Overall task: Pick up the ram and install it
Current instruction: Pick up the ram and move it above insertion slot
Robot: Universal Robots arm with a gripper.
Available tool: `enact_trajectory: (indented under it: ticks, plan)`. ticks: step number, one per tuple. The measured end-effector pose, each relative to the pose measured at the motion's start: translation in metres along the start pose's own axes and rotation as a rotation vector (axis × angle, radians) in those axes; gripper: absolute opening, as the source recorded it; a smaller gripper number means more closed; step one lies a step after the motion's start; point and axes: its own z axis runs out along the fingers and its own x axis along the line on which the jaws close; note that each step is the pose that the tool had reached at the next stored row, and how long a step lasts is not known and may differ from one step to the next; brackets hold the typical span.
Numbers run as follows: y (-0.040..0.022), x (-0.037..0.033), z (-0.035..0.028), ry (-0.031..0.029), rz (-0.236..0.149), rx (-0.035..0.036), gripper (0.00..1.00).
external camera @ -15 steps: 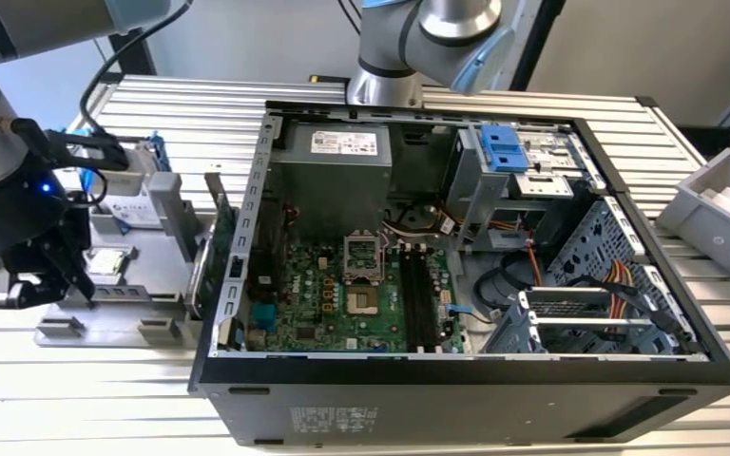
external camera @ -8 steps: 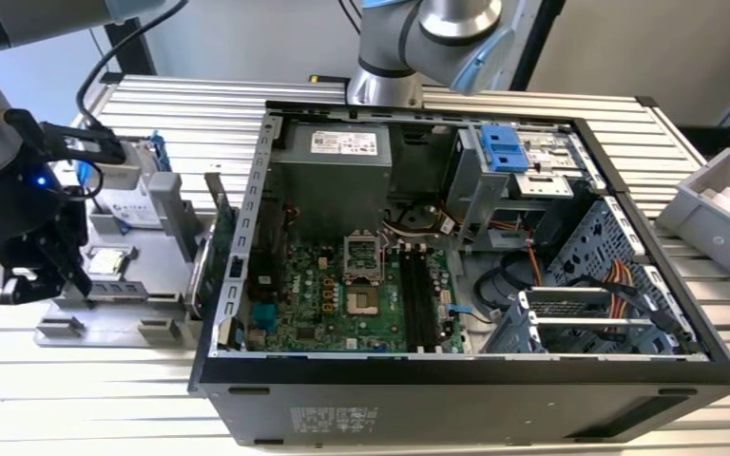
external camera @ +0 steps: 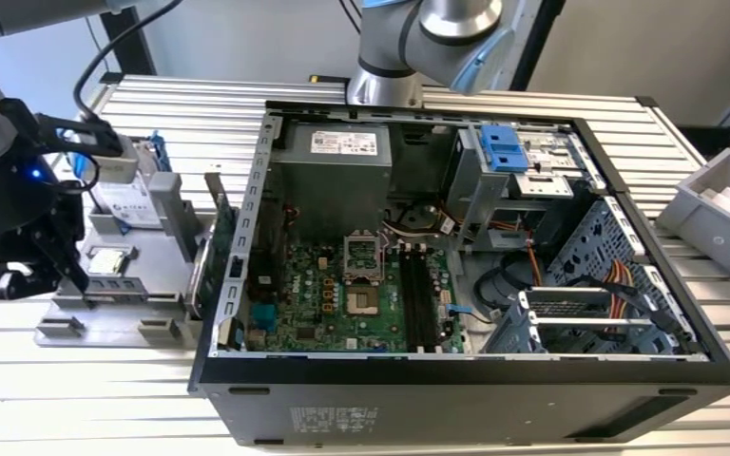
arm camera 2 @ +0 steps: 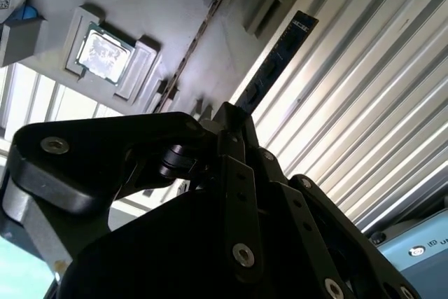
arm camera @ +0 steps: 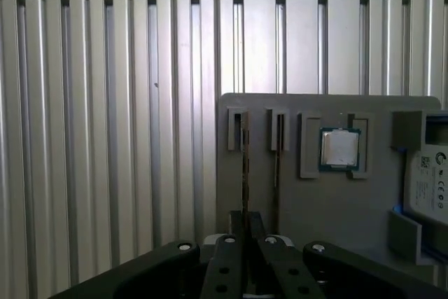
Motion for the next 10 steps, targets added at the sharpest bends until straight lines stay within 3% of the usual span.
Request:
enact_trajectory:
  ticks: [10]
  plan:
    - [0.0001, -0.0001, -0.0076, -0.0002, 0.000, 0.0001, 0.00]
